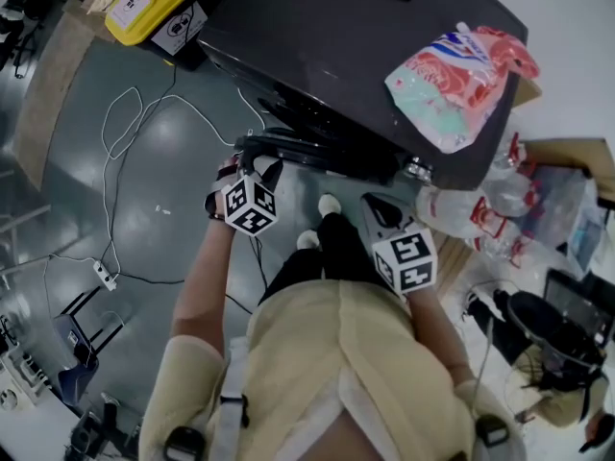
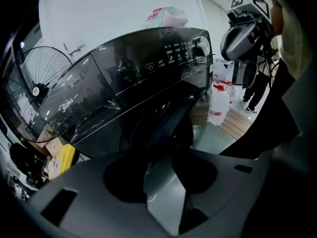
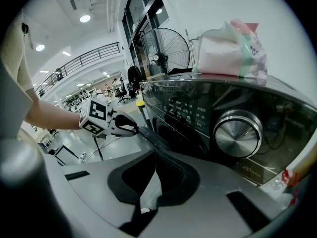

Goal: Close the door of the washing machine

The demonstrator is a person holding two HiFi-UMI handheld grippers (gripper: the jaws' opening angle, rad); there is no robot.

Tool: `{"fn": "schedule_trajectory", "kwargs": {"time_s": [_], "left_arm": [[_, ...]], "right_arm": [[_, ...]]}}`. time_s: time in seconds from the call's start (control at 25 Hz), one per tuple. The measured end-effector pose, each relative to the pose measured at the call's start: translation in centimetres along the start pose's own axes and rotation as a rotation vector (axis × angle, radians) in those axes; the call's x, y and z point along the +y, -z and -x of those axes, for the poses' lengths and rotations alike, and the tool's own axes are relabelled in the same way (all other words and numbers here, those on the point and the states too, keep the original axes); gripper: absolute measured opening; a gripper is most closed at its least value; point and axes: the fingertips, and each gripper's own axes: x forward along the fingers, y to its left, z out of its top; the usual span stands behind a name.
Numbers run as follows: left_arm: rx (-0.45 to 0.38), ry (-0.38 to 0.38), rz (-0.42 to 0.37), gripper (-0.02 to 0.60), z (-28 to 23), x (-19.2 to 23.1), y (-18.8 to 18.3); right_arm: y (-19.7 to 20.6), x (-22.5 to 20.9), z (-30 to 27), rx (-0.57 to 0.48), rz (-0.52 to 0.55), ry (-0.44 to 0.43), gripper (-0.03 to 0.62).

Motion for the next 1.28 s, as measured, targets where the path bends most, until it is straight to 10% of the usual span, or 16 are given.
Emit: {"fn": "schedule_trajectory", "kwargs": {"time_s": [1.28], "left_arm": [[-0.073,-0.089,0.051,0.148,-3.3,4.2,-3.3]], "right_arm": [[0.7,-2.3,-1.7,0.038,-0.033,0.034,0.006]]}}
